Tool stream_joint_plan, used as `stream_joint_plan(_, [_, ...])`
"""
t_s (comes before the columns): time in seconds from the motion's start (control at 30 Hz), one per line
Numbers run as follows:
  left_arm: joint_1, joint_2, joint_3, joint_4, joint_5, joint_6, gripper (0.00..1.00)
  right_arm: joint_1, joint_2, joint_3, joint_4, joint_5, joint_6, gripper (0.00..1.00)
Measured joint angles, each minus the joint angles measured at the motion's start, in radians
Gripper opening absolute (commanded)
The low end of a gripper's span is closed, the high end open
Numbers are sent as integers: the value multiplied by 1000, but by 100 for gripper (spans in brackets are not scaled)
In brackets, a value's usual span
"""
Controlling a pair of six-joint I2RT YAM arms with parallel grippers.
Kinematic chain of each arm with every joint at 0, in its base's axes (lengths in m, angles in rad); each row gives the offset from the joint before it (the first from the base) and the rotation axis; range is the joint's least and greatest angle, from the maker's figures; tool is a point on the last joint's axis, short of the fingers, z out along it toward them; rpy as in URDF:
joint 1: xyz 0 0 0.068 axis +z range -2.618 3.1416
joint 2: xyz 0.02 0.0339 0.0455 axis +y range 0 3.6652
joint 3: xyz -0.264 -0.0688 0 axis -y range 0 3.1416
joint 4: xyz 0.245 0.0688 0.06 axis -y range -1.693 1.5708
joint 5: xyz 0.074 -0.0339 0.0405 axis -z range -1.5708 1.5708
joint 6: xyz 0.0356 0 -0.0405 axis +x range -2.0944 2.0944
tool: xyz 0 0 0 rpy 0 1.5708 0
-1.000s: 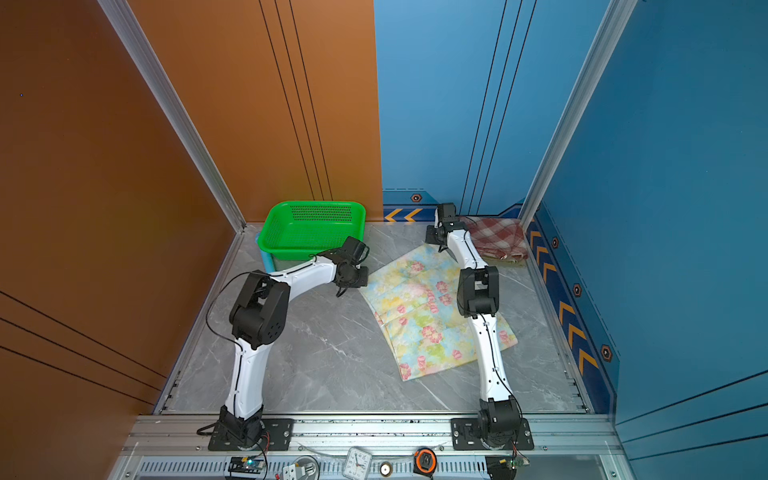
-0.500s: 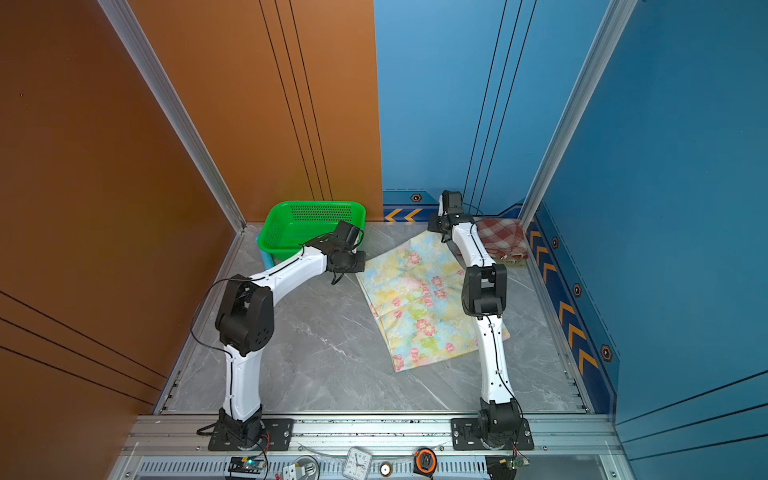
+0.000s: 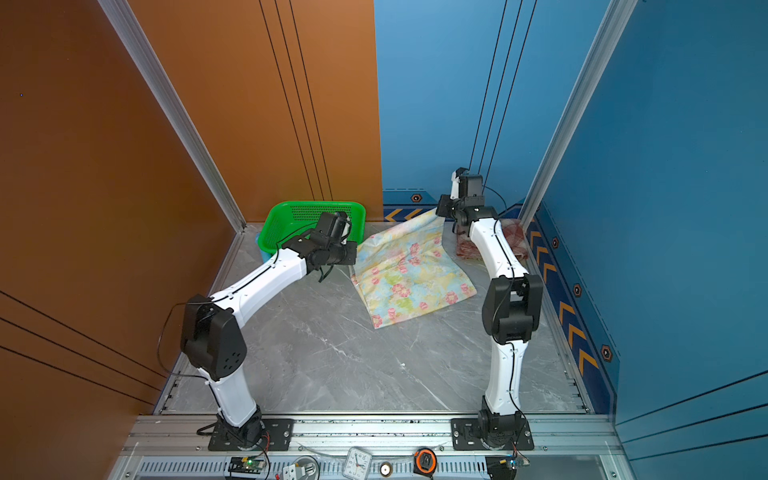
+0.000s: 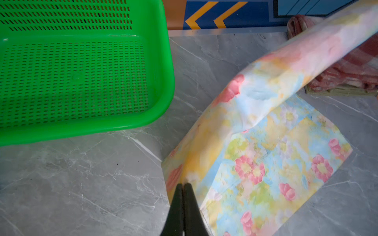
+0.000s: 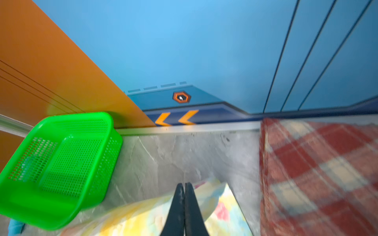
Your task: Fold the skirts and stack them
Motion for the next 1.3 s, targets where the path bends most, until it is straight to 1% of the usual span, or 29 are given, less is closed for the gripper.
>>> stream_joint_plan(0.17, [-87,-22,-93,0,-32,3,0,-55,-117,-265,72,-20,31,0])
stream_joint_plan(0.33, [-171,-23,-169,2,-70,-4,0,-97,-190,-439,121,-29,54,0])
stream_joint_plan(0.63, [-265,-26,-287,24,-109,-52,0,-139,-315,-666,182,-56,91,0])
stream_joint_plan(0.93, [-319,-26,-342,40,-112,-99,0,-171,-340,-839,211,-62,102,0])
stream_joint_plan(1.03, [-339,-24,-348,40,-112,-108,0,-176,-340,-863,211,-55,106,3])
stream_joint_plan(1.07, [-344,-23,-348,40,-112,-111,0,-178,-340,-867,213,-52,109,8])
stream_joint_plan(1.1, [-350,-21,-348,41,-112,-115,0,-180,-340,-873,214,-48,114,16])
stream_joint_plan(1.13, [-354,-20,-350,42,-111,-119,0,-181,-340,-877,214,-47,120,22])
stream_joint_plan(1.17, [-358,-19,-354,45,-111,-123,7,-183,-340,-880,214,-45,124,28])
stream_joint_plan(1.2, [-362,-19,-360,48,-111,-125,16,-185,-340,-885,214,-40,129,37])
stream_joint_plan(1.23, [-365,-19,-367,48,-110,-128,27,-186,-340,-888,213,-31,134,44])
stream_joint_plan(1.3, [-369,-20,-382,49,-103,-140,46,-188,-340,-896,207,-10,139,50])
